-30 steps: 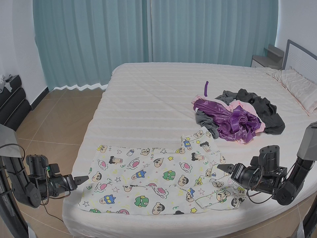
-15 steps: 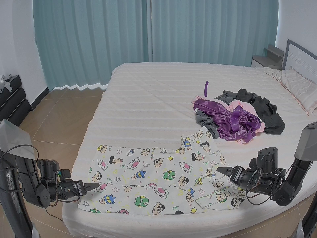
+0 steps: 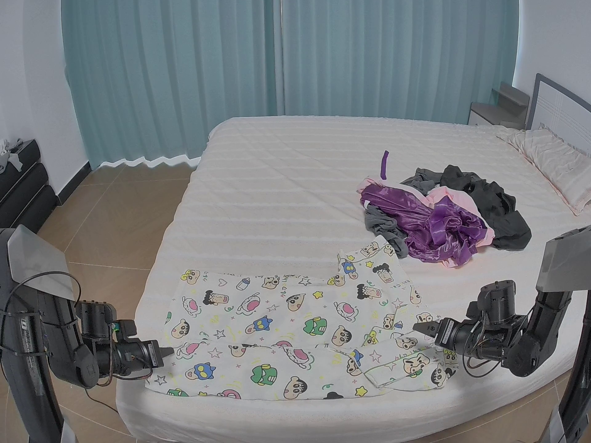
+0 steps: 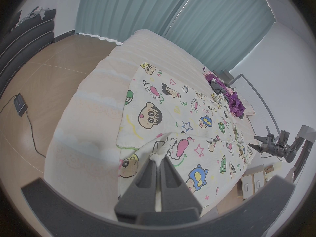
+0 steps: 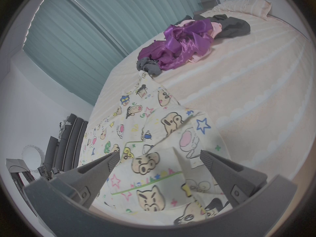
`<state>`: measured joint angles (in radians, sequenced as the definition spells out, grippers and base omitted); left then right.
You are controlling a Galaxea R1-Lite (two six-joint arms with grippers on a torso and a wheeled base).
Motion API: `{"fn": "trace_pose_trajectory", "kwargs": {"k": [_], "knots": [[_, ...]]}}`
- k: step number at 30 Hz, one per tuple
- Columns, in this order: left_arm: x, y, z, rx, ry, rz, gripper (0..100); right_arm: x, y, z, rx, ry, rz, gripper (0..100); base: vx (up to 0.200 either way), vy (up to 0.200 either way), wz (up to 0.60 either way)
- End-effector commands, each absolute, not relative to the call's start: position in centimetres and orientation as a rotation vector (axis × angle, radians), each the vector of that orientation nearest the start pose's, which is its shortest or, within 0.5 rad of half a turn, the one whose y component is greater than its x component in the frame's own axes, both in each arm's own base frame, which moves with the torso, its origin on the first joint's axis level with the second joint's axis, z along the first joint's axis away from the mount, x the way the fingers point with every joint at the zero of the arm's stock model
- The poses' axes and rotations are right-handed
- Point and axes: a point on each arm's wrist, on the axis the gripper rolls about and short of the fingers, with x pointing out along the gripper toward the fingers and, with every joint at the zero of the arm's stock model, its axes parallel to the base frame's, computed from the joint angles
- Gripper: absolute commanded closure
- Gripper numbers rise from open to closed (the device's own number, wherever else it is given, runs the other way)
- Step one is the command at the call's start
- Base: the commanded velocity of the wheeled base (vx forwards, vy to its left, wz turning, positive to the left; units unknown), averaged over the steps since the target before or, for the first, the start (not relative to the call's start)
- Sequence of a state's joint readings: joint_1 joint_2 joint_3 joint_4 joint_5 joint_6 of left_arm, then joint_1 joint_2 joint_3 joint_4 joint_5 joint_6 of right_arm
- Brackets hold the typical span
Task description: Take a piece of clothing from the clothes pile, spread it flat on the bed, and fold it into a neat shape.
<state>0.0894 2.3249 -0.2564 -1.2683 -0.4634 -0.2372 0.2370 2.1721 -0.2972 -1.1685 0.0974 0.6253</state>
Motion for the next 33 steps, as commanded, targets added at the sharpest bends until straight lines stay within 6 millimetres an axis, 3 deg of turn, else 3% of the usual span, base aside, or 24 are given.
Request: {"fn": "trace_pose_trajectory", "kwargs": {"k": [1, 12, 18, 19, 33], "knots": [[25.5, 1.3, -4.5, -0.458, 0.830, -0.251, 100, 26.5, 5.7, -2.7, 0.547, 0.831, 0.057, 0, 0.000, 0.000, 0.00], [25.3, 1.3, -4.5, -0.469, 0.839, -0.246, 100, 25.0, 6.9, -1.4, 0.647, 0.848, 0.073, 0, 0.000, 0.000, 0.00], [25.3, 1.3, -4.5, -0.470, 0.840, -0.244, 100, 25.1, 7.3, -1.8, 0.692, 0.867, 0.055, 0, 0.000, 0.000, 0.00], [25.3, 1.3, -4.6, -0.470, 0.842, -0.247, 100, 25.0, 7.3, -1.8, 0.694, 0.868, 0.054, 100, 0.000, 0.000, 0.00], [25.3, 1.2, -4.6, -0.470, 0.845, -0.246, 100, 24.6, 7.2, -1.8, 0.695, 0.871, 0.039, 100, 0.000, 0.000, 0.00]]}}
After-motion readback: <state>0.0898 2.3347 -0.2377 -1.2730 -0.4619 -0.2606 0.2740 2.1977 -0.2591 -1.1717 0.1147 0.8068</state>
